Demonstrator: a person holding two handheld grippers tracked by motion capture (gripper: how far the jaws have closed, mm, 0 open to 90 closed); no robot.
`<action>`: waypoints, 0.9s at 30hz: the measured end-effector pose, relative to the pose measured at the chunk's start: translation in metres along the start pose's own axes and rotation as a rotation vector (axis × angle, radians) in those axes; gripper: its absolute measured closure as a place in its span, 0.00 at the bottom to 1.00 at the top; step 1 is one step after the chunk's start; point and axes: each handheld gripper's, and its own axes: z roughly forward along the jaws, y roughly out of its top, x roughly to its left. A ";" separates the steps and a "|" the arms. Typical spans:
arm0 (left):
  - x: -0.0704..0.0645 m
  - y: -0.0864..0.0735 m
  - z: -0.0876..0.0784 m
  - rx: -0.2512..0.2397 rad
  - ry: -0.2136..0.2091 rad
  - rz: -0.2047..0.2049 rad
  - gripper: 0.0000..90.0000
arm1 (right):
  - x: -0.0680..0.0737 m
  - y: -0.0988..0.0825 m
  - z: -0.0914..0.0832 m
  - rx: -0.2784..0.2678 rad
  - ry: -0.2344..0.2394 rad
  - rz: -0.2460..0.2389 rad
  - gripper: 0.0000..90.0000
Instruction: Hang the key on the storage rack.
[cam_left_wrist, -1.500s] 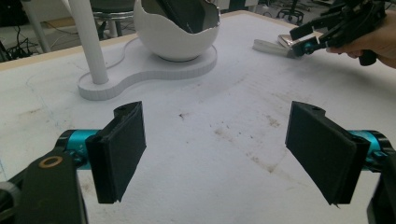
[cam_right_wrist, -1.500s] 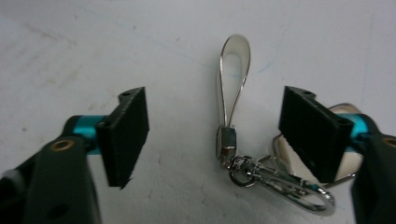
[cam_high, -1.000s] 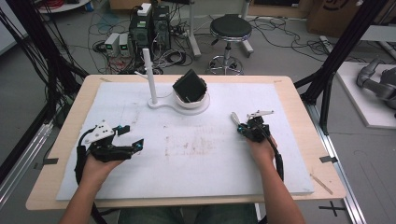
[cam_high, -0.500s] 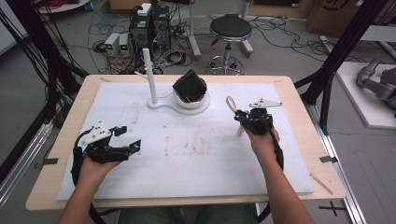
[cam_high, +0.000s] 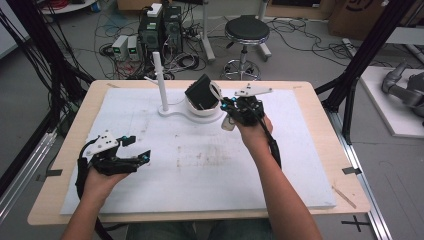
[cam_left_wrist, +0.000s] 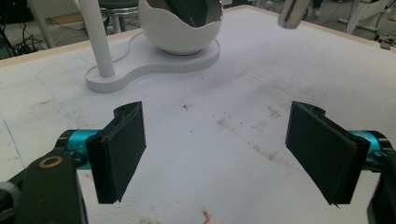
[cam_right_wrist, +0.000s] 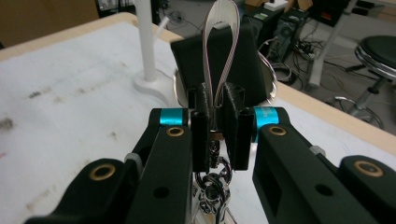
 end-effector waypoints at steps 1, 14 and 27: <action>0.000 0.000 0.000 0.003 0.001 0.001 0.22 | 0.000 0.000 0.000 0.000 0.000 0.000 0.92; -0.001 -0.003 -0.011 0.003 0.009 0.002 0.22 | 0.037 0.054 0.031 -0.051 0.068 -0.092 0.92; 0.000 -0.008 -0.022 0.004 0.026 0.001 0.22 | 0.076 0.079 0.067 -0.052 0.108 -0.148 0.92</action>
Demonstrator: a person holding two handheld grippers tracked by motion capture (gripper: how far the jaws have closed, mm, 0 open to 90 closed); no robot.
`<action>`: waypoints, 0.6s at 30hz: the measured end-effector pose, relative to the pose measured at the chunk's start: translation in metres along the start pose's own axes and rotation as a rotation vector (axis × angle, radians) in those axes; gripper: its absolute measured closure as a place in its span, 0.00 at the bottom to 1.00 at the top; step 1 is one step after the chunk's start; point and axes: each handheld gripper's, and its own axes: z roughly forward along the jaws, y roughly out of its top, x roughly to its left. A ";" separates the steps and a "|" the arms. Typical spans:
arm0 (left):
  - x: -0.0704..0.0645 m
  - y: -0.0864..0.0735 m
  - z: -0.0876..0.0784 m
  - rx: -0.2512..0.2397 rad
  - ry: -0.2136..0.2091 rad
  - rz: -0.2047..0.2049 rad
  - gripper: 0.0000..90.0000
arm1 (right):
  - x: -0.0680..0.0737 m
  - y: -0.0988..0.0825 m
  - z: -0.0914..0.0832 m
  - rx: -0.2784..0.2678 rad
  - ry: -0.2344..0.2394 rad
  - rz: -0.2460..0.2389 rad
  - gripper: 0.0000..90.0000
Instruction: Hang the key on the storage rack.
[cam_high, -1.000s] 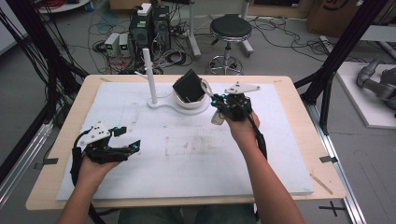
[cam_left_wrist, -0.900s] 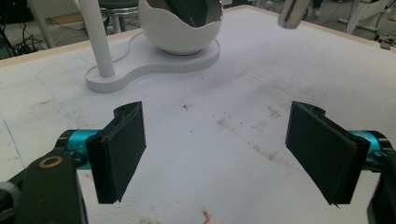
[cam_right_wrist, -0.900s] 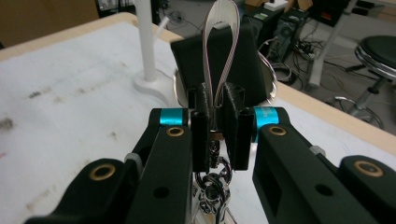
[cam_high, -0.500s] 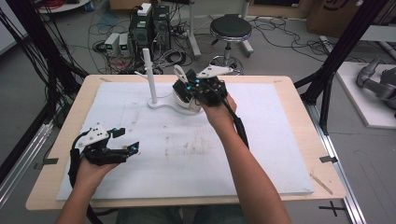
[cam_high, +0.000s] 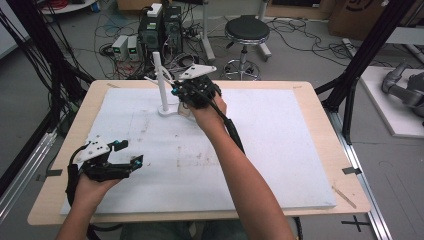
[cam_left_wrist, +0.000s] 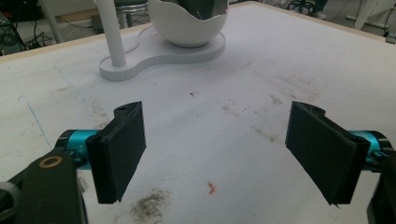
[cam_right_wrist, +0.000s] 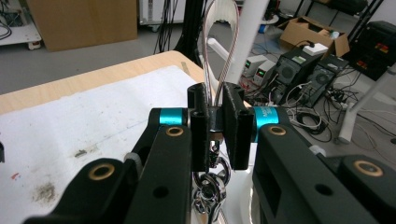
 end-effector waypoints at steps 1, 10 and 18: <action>0.000 0.000 -0.001 0.000 -0.002 0.002 0.22 | 0.000 0.000 0.000 0.000 0.000 0.000 0.92; 0.003 0.000 -0.002 -0.009 -0.001 -0.010 0.22 | 0.007 0.007 0.022 0.022 -0.004 -0.009 0.92; 0.005 0.001 -0.004 -0.015 0.003 -0.013 0.22 | 0.005 0.002 0.037 0.069 -0.026 0.003 0.92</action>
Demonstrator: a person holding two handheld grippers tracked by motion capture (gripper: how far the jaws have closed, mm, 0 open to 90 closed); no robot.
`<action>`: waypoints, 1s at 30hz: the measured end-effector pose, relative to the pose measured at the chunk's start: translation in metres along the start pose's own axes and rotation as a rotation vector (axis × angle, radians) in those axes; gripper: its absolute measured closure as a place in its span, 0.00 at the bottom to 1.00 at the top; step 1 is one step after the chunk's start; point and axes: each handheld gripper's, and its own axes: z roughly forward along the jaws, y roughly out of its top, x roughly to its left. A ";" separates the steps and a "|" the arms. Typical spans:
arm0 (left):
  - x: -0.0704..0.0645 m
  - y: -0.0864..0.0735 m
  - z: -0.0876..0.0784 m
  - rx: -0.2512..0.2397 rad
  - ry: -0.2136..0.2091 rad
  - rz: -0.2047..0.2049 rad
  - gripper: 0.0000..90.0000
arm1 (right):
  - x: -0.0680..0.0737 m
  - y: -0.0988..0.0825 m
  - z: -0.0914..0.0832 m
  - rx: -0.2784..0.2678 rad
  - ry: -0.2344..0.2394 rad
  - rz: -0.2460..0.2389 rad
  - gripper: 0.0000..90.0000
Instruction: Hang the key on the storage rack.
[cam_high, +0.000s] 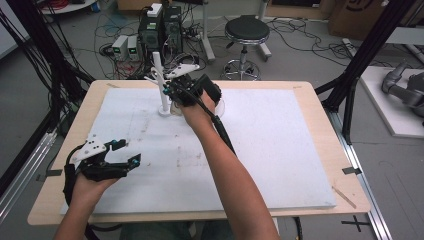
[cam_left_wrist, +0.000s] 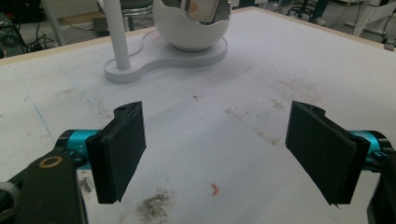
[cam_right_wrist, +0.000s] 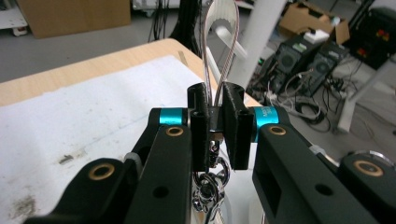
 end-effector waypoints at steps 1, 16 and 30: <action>0.000 0.000 0.000 -0.003 -0.001 -0.001 0.22 | -0.001 -0.001 0.001 0.007 -0.003 0.002 0.92; 0.001 0.001 -0.001 -0.007 0.006 -0.001 0.22 | -0.006 -0.004 -0.004 0.022 -0.050 0.031 0.63; 0.003 0.003 0.002 -0.008 0.010 -0.004 0.22 | -0.052 -0.052 -0.061 -0.007 -0.103 0.085 0.45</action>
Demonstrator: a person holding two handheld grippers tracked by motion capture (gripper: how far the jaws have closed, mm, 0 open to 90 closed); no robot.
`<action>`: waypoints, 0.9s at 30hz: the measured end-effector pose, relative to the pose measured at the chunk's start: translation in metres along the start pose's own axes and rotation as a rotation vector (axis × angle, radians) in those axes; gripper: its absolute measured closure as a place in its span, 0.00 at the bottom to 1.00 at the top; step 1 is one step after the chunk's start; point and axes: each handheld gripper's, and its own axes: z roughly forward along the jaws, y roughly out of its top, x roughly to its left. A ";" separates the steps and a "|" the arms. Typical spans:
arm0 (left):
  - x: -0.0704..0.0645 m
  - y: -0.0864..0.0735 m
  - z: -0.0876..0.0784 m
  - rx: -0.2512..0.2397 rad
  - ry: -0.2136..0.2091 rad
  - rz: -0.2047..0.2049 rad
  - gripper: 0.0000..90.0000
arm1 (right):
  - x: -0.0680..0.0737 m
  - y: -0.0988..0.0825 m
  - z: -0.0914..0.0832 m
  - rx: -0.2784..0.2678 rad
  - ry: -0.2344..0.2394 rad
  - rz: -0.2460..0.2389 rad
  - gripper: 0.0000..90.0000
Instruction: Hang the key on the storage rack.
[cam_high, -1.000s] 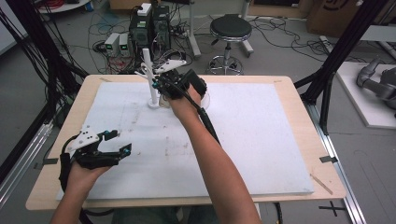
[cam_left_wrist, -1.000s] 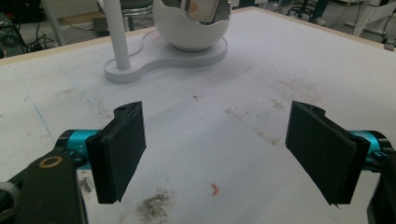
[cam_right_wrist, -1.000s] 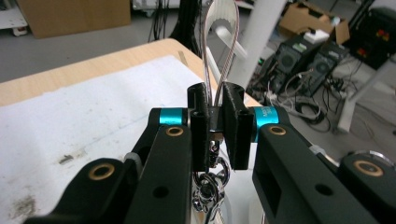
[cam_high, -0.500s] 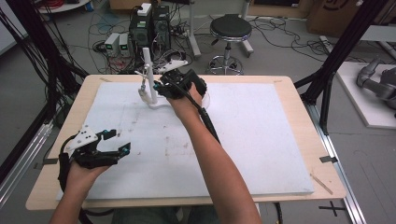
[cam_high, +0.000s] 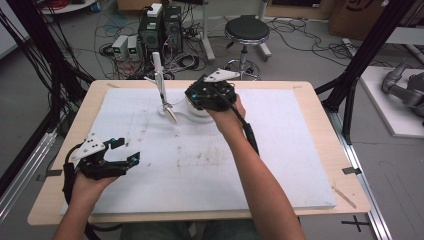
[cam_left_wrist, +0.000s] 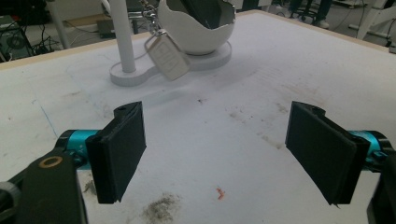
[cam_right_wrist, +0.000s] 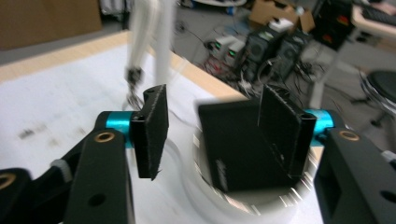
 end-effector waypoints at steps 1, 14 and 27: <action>0.000 0.000 0.001 0.001 -0.003 0.002 0.22 | -0.005 -0.004 -0.006 -0.006 -0.009 0.003 0.45; -0.002 0.007 0.022 0.006 -0.030 0.012 0.22 | -0.051 -0.075 -0.079 -0.063 -0.057 0.073 0.40; -0.005 0.008 0.031 0.014 -0.028 0.034 0.22 | -0.072 -0.142 -0.131 -0.103 -0.086 0.182 0.33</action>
